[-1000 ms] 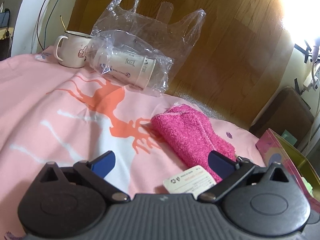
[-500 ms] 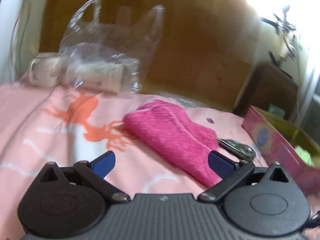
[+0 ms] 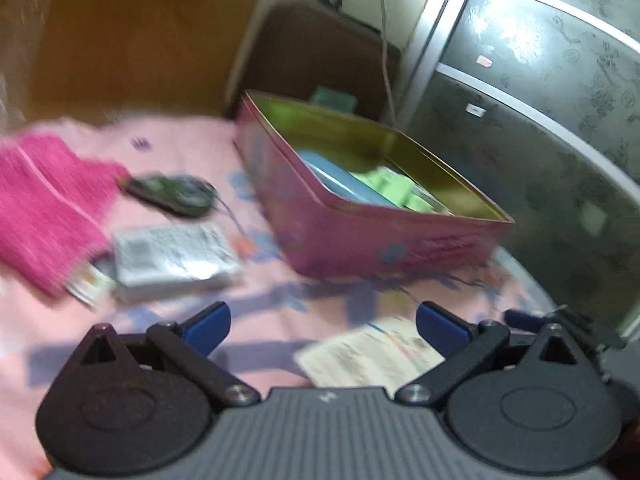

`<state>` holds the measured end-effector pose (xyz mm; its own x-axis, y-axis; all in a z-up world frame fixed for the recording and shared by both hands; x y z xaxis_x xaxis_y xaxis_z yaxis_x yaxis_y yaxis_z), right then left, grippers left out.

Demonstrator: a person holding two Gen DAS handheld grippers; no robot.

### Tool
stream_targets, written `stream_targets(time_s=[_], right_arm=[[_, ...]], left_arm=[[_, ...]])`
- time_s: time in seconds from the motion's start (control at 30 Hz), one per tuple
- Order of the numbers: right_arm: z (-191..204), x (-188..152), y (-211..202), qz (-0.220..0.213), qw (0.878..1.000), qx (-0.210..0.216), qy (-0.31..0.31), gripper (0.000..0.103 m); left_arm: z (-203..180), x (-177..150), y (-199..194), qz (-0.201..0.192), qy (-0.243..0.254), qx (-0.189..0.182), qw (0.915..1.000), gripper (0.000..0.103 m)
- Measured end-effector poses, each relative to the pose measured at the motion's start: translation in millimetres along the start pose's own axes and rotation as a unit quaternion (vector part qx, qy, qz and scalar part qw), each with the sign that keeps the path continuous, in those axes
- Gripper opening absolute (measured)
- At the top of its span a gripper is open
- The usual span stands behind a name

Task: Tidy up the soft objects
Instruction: 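Carry the white card into the pink tin and open the right gripper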

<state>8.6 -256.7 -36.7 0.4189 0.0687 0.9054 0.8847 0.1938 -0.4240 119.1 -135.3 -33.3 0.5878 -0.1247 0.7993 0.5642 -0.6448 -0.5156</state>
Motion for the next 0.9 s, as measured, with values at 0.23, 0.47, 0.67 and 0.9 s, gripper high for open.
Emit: stream_targets(time_s=[0.23,0.47,0.67,0.9], right_arm=[[27.7,-2.3,31.0,0.018,0.997,0.069,0.007,0.077],[41.4,-0.3,47.7,0.015,0.997,0.072,-0.016,0.036],[52.7,6.3,41.8,-0.002,0.997,0.074,-0.035,0.024],[49.8,21.1,31.7,-0.052,0.997,0.033,-0.048,0.016]], left_arm=[[-10.6,-18.9,-0.3,0.057,-0.070,-0.050,0.9947,0.097],[-18.2,-28.4,5.8,0.073,-0.064,-0.040,0.9945,0.056],[-41.7,-27.5,11.4,0.086,-0.027,-0.053,0.9945,0.039],[-47.1,-14.2,5.6,0.072,-0.003,-0.046,0.9964,0.038]])
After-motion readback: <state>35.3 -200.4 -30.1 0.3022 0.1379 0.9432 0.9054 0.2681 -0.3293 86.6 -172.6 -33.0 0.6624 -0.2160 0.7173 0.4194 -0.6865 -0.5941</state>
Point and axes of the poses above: each gripper's, at about its wrist camera, not at the fingertips, and y roughly the way its jaws point, z to its left, x to its top, the point moved 9 cm from there along y, roughly the way its jaws point, and after that the axes turned 2 degrees about -z, right-handed, at the moved point
